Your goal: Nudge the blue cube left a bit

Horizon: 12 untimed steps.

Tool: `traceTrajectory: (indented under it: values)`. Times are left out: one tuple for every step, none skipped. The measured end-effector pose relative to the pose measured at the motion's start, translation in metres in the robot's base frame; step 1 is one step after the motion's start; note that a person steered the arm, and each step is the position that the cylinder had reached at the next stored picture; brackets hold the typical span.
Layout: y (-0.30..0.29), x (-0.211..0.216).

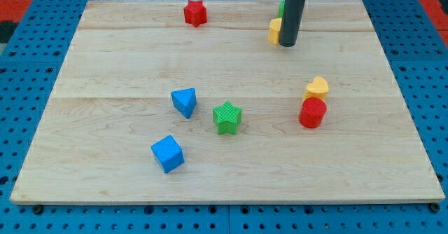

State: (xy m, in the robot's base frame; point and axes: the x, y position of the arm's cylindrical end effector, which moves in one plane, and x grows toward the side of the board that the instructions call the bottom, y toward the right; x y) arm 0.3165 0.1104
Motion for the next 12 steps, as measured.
traceTrajectory:
  values:
    - [-0.005, 0.0]
    - [-0.007, 0.0]
    - [-0.016, -0.008]
    - [-0.016, -0.009]
    - [-0.016, 0.01]
    - [-0.013, 0.058]
    - [-0.013, 0.108]
    - [-0.02, 0.141]
    - [-0.052, 0.181]
    - [-0.083, 0.216]
    - [-0.134, 0.227]
    - [-0.197, 0.215]
